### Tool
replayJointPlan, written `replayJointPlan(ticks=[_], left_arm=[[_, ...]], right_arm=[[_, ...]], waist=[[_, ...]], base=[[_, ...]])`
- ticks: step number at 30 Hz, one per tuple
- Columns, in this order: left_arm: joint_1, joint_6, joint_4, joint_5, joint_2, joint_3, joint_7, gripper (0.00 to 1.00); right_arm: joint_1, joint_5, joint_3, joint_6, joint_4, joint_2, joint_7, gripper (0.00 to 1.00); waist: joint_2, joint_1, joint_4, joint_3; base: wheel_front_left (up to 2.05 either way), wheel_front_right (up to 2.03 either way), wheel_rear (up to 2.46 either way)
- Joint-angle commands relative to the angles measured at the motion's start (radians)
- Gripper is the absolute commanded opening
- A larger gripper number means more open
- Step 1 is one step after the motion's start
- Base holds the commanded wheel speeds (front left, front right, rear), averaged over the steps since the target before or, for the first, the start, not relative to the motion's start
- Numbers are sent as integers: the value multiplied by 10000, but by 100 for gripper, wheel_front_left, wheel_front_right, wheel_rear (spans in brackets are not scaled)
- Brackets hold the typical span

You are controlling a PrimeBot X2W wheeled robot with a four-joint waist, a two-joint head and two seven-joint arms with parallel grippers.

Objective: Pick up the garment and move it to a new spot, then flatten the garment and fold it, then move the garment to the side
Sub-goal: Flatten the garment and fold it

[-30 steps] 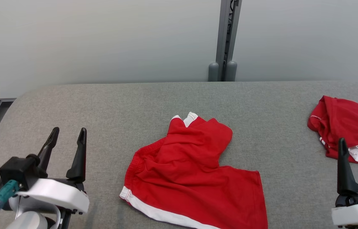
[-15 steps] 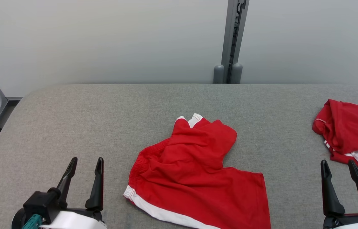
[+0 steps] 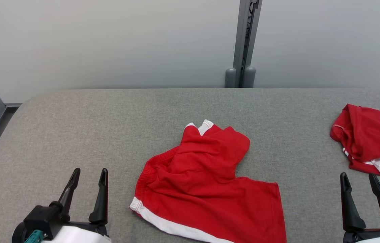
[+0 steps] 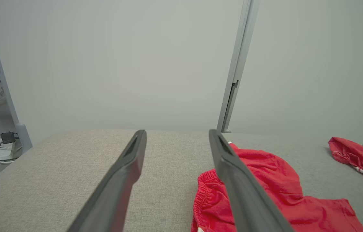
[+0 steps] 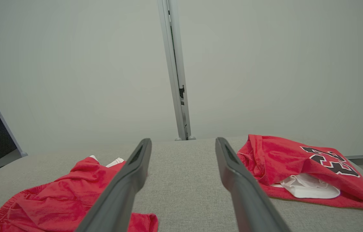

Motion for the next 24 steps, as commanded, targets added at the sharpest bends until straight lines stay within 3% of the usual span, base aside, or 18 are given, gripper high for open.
replayJointPlan(ticks=[1, 16, 24], left_arm=[[55, -68, 41, 106, -23, 94, -10, 100], [-24, -476, 27, 189, -223, 458, 0, 100], [-225, -666, -270, -21, 471, 237, 1629, 100]], right_arm=[[48, -40, -48, 8, 34, -13, -30, 100], [-42, 290, 74, 8, -121, -95, 295, 100], [384, 1736, 910, 7, 439, -304, 2982, 100]], waist=[[0, 0, -6, 2], [0, 0, 20, -30], [0, 0, -26, 129]], base=[[0, 0, 0], [0, 0, 0], [0, 0, 0]])
